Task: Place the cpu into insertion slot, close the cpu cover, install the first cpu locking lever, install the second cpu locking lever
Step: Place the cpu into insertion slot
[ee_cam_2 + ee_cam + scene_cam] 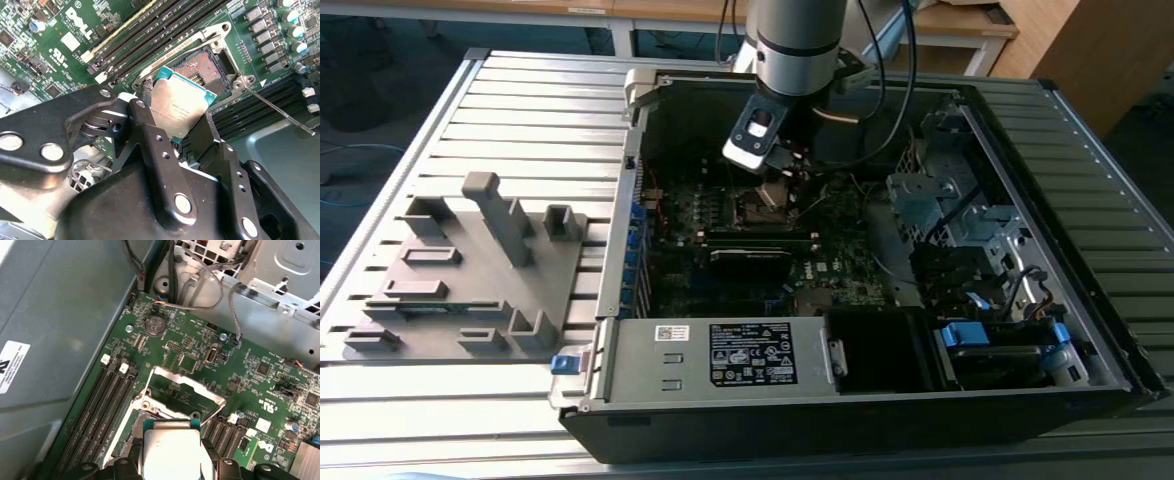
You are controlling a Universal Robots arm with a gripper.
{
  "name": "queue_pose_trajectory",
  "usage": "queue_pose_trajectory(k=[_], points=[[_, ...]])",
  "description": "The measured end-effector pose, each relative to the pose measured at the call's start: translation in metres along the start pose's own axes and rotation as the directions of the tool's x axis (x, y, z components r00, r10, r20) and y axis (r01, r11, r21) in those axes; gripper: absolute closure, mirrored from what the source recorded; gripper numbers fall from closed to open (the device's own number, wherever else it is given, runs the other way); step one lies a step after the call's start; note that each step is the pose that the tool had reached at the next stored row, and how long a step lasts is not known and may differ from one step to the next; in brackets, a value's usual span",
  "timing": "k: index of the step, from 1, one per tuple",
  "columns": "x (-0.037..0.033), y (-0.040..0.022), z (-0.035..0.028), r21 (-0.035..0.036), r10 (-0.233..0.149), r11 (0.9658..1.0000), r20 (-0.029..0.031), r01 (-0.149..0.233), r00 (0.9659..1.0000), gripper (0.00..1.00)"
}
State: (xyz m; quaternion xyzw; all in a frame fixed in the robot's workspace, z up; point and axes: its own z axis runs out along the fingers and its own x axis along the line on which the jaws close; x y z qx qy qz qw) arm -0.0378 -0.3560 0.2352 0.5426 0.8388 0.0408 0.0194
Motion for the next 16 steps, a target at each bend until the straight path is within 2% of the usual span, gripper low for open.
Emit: queue_pose_trajectory(k=[4,7,11,16], points=[[0.0,-0.0001,0.0,-0.0007,0.048,0.9988,0.0043,-0.048,0.9988,0.46],[0.0001,-0.0002,0.0001,-0.0014,0.091,0.9959,0.0081,-0.091,0.9958,0.46],[0.0001,-0.0003,0.0002,-0.0025,0.141,0.99,0.0127,-0.141,0.9899,0.46],[0.0001,-0.0004,0.0003,-0.0041,0.2,0.9799,0.0178,-0.2,0.9797,0.46]])
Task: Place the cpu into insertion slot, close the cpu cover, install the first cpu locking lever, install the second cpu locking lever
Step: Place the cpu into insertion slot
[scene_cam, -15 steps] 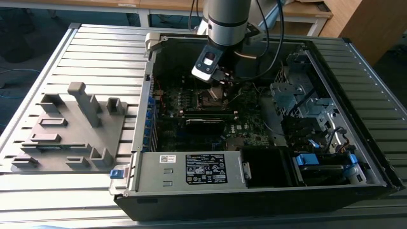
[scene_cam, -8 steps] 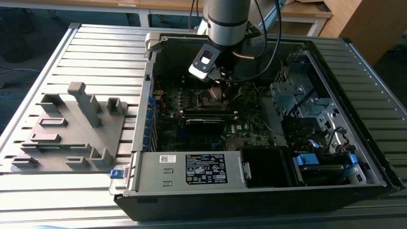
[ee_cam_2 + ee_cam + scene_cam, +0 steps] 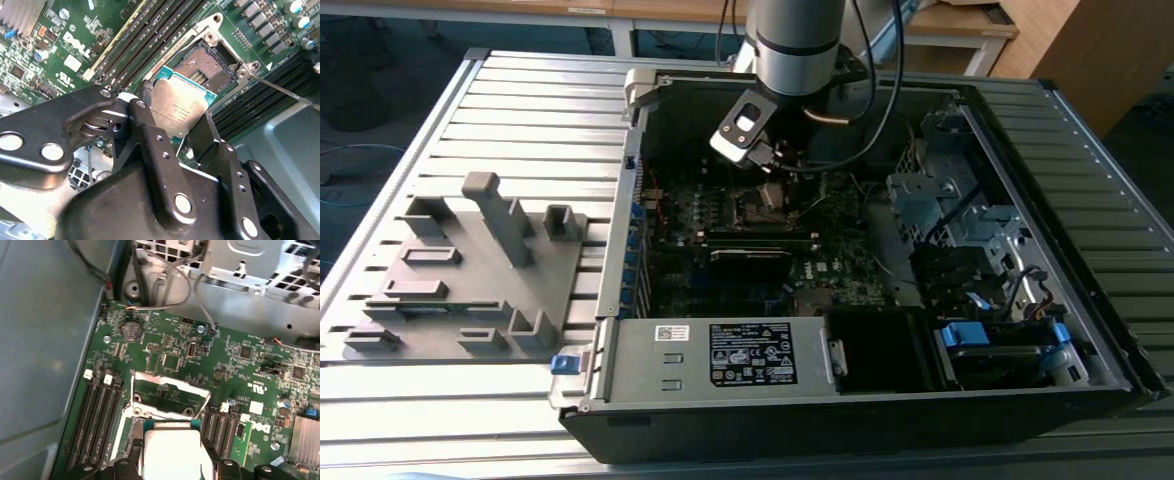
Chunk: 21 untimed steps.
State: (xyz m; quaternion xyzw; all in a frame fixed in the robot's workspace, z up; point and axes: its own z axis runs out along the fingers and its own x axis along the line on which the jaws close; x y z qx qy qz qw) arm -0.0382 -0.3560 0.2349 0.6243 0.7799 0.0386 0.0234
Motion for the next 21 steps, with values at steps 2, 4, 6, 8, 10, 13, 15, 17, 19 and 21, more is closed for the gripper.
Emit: queue_pose_trajectory(k=[2,4,6,8,10,13,15,17,19,21], points=[[0.0,-0.0001,0.0,-0.0003,0.022,0.9998,0.002,-0.022,0.9997,0.46],[0.0,-0.0001,0.0001,-0.0006,0.044,0.999,0.0039,-0.044,0.999,0.46],[0.0001,-0.0002,0.0001,-0.0011,0.067,0.9978,0.0059,-0.067,0.9978,0.46],[0.0001,-0.0003,0.0001,-0.0014,0.087,0.9962,0.0077,-0.087,0.9962,0.46],[0.0,-0.0003,0.0001,-0.0014,0.092,0.9958,0.0082,-0.092,0.9958,0.46],[0.0001,-0.0003,0.0001,-0.0015,0.092,0.9958,0.0082,-0.092,0.9957,0.46],[0.0001,-0.0003,0.0001,-0.0015,0.092,0.9958,0.0081,-0.092,0.9957,0.46],[0.0001,-0.0003,0.0001,-0.0015,0.094,0.9956,0.0083,-0.094,0.9956,0.46],[0.0001,-0.0003,0.0002,-0.0019,0.106,0.9944,0.0093,-0.106,0.9944,0.46],[0.0001,-0.0003,0.0003,-0.0023,0.127,0.9919,0.0112,-0.127,0.9918,0.46]])
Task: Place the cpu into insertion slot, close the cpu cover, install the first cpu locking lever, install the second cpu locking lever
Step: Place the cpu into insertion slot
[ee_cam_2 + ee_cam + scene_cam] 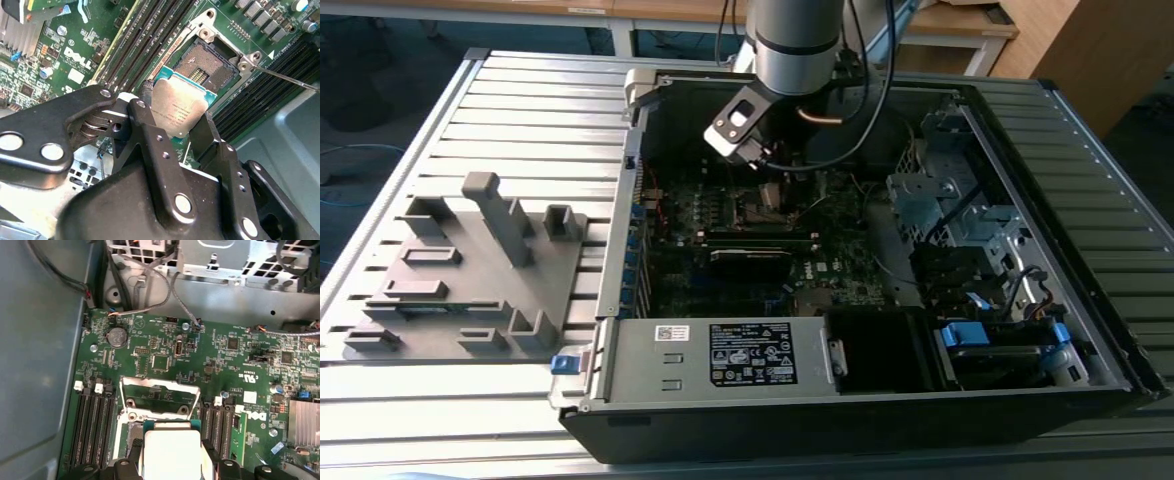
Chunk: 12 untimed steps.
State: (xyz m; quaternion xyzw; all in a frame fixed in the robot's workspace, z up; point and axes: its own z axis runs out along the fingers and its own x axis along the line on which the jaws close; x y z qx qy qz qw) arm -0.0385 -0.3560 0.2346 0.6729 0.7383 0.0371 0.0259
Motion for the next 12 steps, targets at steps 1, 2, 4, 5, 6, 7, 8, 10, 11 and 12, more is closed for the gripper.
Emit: queue_pose_trajectory(k=[1,2,4,5,6,7,8,10,11,12], points=[[0.0,0.0,0.0001,-0.0001,0.011,0.9999,0.001,-0.011,0.9999,0.46],[0.0,0.0,0.0001,-0.0003,0.022,0.9998,0.0021,-0.022,0.9998,0.46],[0.0,0.0,0.0001,-0.0005,0.043,0.9991,0.004,-0.043,0.9991,0.46],[0.0,0.0,0.0002,-0.0007,0.052,0.9987,0.0047,-0.052,0.9986,0.46],[0.0,0.0,0.0002,-0.0008,0.06,0.9982,0.0054,-0.06,0.9982,0.46],[0.0,0.0,0.0002,-0.0009,0.065,0.9979,0.0059,-0.065,0.9978,0.46],[0.0,0.0,0.0002,-0.0009,0.067,0.9978,0.006,-0.067,0.9978,0.46],[0.0,0.0,0.0002,-0.0009,0.067,0.9978,0.0061,-0.067,0.9978,0.46],[0.0,0.0,0.0002,-0.001,0.067,0.9978,0.006,-0.067,0.9978,0.46],[0.0,0.0,0.0002,-0.0009,0.067,0.9978,0.006,-0.067,0.9978,0.46]])
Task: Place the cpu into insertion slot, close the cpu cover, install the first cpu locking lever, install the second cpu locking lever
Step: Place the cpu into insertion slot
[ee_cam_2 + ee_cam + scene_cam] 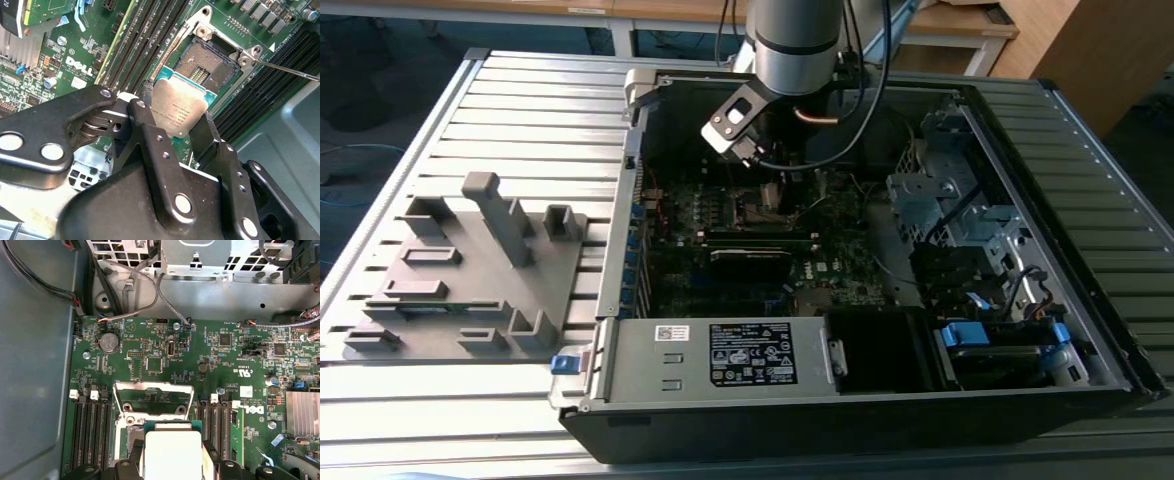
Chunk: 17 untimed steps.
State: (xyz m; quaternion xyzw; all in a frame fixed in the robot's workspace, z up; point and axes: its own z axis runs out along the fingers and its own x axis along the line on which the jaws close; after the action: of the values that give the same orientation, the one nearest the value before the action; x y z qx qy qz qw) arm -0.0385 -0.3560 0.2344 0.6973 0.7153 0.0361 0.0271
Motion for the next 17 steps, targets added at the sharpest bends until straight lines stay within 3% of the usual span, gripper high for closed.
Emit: queue_pose_trajectory(k=[14,17], points=[[0.0,-0.0001,0.0001,-0.0003,0.019,0.9998,-0.0011,-0.019,0.9998,0.46],[0.0,-0.0001,0.0004,0.0027,0.019,0.9998,-0.0013,-0.019,0.9998,0.46]])
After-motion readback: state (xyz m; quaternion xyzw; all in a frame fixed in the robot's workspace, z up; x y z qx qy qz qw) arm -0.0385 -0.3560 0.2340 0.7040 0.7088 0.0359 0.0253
